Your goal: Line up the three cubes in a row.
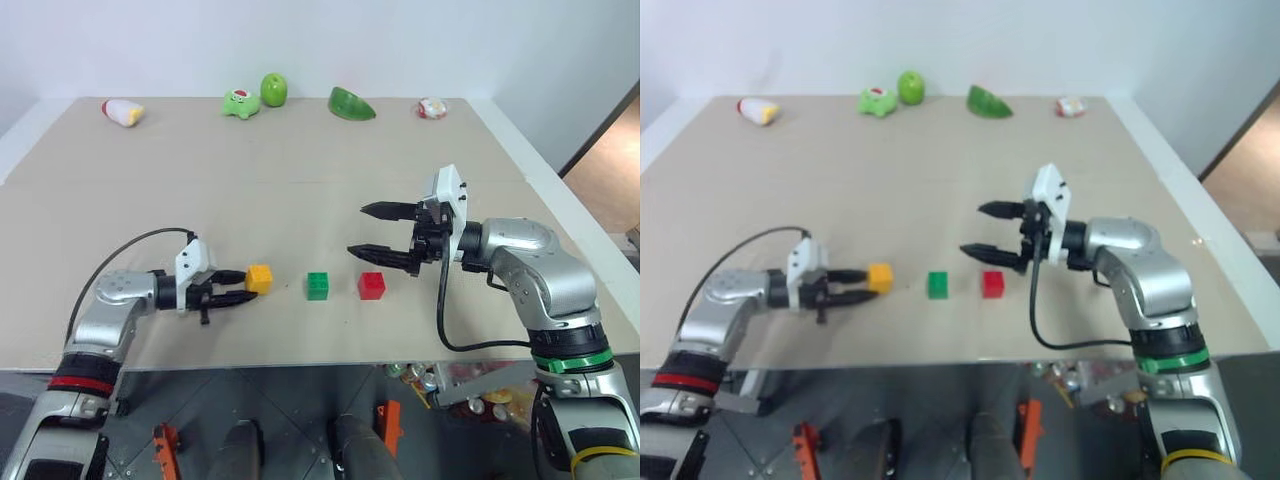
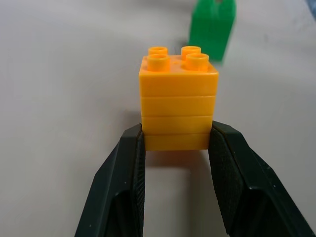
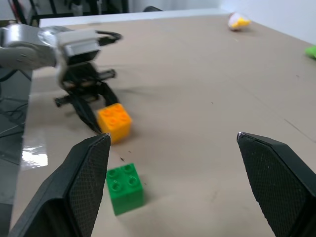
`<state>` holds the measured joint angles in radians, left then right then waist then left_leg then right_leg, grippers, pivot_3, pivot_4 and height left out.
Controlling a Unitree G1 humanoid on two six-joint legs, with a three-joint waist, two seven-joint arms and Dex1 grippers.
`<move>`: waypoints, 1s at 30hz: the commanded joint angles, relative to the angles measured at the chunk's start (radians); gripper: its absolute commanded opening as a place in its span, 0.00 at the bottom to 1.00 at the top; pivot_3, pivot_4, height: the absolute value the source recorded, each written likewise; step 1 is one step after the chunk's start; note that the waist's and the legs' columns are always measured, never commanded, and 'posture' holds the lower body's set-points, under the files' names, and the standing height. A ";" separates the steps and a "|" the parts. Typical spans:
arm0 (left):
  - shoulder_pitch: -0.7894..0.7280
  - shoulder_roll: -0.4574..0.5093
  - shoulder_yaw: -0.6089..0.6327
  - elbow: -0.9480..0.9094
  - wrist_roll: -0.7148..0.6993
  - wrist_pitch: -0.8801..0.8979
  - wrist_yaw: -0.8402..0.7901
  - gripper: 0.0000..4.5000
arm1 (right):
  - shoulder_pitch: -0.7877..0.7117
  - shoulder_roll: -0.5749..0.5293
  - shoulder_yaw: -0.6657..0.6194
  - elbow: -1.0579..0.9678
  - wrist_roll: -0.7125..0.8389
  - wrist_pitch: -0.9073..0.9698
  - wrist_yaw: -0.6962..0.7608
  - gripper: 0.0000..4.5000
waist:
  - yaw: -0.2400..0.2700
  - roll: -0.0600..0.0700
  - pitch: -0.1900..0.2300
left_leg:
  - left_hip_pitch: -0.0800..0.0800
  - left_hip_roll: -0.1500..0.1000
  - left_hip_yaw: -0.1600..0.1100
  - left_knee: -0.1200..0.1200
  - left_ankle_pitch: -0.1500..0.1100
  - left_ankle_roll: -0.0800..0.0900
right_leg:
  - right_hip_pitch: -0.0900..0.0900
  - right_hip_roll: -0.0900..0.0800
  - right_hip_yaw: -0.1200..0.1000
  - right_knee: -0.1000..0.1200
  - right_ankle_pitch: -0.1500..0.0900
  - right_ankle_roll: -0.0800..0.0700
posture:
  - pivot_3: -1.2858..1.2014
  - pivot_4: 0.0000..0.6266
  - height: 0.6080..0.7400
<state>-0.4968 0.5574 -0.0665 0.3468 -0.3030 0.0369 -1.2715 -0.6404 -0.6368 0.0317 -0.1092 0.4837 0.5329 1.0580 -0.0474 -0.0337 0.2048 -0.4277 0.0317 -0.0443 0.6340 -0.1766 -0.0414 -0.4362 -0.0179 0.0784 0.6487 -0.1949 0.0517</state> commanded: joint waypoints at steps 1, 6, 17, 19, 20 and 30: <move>-0.024 -0.012 -0.005 0.017 0.006 -0.031 -0.013 0.28 | -0.001 -0.021 -0.039 -0.052 0.030 0.019 -0.004 0.95 | -0.001 0.000 0.000 | 0.000 0.000 0.000 0.000 0.000 0.000 | 0.000 0.000 0.000 0.000 0.000 0.000 | 0.52 0.24 0.95; -0.035 -0.023 -0.015 0.060 0.015 -0.058 -0.042 0.28 | 0.092 -0.124 -0.056 -0.117 0.097 0.054 0.117 0.95 | 0.000 0.000 0.000 | 0.000 0.000 -0.001 -0.001 0.000 0.000 | 0.000 0.000 0.000 0.000 0.000 0.002 | 0.52 0.24 0.95; -0.002 0.007 0.005 0.035 0.003 -0.044 -0.078 0.28 | 0.086 -0.125 -0.052 -0.086 0.085 0.041 0.081 0.95 | -0.002 0.000 0.000 | 0.000 0.000 0.000 0.000 0.001 0.002 | -0.001 0.000 0.001 0.000 0.000 0.000 | 0.52 0.24 0.95; 0.002 0.019 0.012 0.031 0.001 -0.042 -0.081 0.28 | 0.088 -0.126 -0.052 -0.087 0.086 0.040 0.083 0.95 | -0.003 0.000 0.000 | 0.000 0.000 0.000 0.000 0.001 0.002 | -0.001 0.000 0.001 0.000 0.000 0.000 | 0.52 0.24 0.95; 0.006 0.027 0.016 0.028 -0.001 -0.040 -0.084 0.28 | 0.088 -0.126 -0.052 -0.086 0.086 0.039 0.084 0.95 | -0.003 0.000 0.000 | 0.000 0.000 0.000 0.000 0.001 0.002 | -0.001 0.000 0.001 0.000 0.000 0.000 | 0.52 0.24 0.95; 0.038 0.056 0.022 0.030 -0.010 -0.042 -0.085 0.28 | 0.067 -0.122 -0.044 -0.061 0.078 0.028 0.088 0.95 | -0.002 0.000 0.000 | 0.000 0.000 0.000 0.000 0.001 0.002 | -0.001 0.001 0.001 0.000 0.000 0.000 | 0.52 0.24 0.95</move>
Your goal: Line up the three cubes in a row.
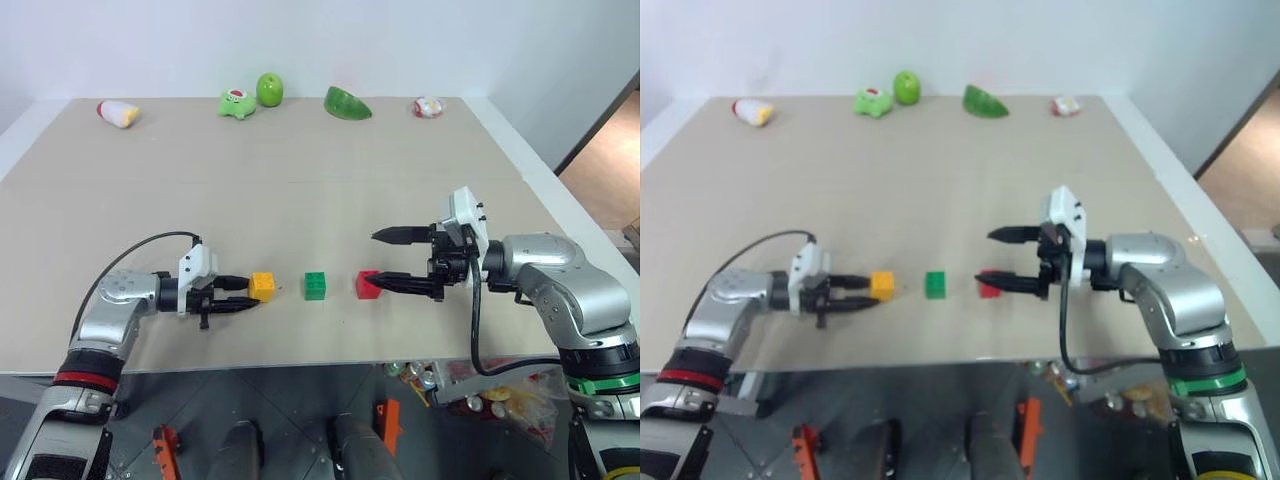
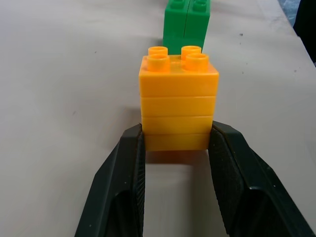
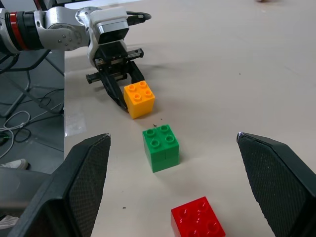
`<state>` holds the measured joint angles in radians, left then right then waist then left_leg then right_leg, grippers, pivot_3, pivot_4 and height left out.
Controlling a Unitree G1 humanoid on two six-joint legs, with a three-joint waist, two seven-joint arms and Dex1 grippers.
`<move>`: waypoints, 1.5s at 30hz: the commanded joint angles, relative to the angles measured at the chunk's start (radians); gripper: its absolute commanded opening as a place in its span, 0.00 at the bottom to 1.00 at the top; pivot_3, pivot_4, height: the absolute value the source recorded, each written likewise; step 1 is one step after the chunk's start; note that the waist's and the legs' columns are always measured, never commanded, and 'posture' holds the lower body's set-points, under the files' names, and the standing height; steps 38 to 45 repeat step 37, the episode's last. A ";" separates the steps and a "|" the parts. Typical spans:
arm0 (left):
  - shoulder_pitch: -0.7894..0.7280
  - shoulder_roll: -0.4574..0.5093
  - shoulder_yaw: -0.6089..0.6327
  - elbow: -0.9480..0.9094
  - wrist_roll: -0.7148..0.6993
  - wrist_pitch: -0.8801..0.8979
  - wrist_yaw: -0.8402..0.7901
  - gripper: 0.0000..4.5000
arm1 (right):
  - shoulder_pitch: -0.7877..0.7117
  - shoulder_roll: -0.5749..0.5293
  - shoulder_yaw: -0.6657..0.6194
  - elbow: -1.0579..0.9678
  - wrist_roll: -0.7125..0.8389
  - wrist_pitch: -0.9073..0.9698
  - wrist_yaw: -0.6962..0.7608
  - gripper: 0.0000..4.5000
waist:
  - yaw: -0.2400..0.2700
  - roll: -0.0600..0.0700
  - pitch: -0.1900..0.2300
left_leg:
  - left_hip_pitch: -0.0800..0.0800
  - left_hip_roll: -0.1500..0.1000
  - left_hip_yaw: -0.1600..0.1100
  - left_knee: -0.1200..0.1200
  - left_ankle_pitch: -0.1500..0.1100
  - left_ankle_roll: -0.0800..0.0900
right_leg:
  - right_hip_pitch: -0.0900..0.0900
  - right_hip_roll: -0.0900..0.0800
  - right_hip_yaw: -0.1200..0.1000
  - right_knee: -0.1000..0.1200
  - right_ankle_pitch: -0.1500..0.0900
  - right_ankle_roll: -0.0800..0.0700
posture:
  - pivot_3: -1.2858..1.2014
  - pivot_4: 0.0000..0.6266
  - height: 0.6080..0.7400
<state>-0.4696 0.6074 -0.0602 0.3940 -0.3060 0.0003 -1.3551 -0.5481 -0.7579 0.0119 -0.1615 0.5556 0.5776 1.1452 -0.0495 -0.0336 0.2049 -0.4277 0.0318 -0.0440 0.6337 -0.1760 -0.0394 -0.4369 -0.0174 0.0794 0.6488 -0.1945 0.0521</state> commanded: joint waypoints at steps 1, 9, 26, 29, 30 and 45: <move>0.014 0.005 0.014 -0.023 -0.008 -0.003 0.000 0.28 | -0.026 -0.001 -0.025 -0.009 0.006 -0.017 0.002 0.95 | 0.000 0.000 0.000 | 0.000 0.000 0.000 0.000 0.000 0.000 | 0.000 0.000 0.000 0.000 0.000 0.000 | 0.52 0.24 0.95; -0.008 0.000 0.012 0.073 0.051 -0.088 0.052 0.72 | -0.036 -0.005 -0.027 -0.004 0.003 -0.017 -0.002 0.95 | 0.001 0.000 0.000 | 0.000 0.000 0.000 0.000 0.000 0.000 | 0.000 0.000 0.000 0.000 0.000 0.000 | 0.52 0.24 0.95; 0.291 0.288 0.195 -0.147 -0.089 0.052 0.010 0.99 | -0.042 -0.111 -0.054 0.101 0.000 -0.037 0.124 0.95 | -0.037 0.000 0.000 | 0.008 0.013 0.008 -0.008 0.004 0.006 | -0.005 0.009 0.001 0.000 0.007 -0.014 | 0.52 0.24 0.95; 0.368 0.321 0.279 -0.224 -0.105 0.214 0.142 0.99 | -0.030 -0.132 -0.030 0.209 -0.069 -0.098 0.142 0.95 | -0.033 0.000 0.000 | 0.008 0.016 0.010 -0.012 0.004 0.006 | -0.006 0.011 0.000 0.000 0.005 -0.016 | 0.52 0.24 0.95; 0.370 0.320 0.309 -0.246 -0.125 0.282 0.189 0.99 | -0.032 -0.130 -0.025 0.250 -0.086 -0.112 0.141 0.95 | -0.032 0.000 0.000 | 0.008 0.016 0.010 -0.012 0.004 0.006 | -0.006 0.011 0.000 0.000 0.005 -0.016 | 0.52 0.24 0.95; 0.379 0.213 0.548 -0.479 -0.403 0.583 0.416 0.99 | -0.021 -0.063 0.010 0.482 -0.192 -0.198 0.119 0.95 | -0.030 -0.001 0.001 | 0.006 0.016 0.013 -0.011 0.004 0.006 | -0.006 0.010 0.001 -0.001 0.005 -0.016 | 0.52 0.24 0.95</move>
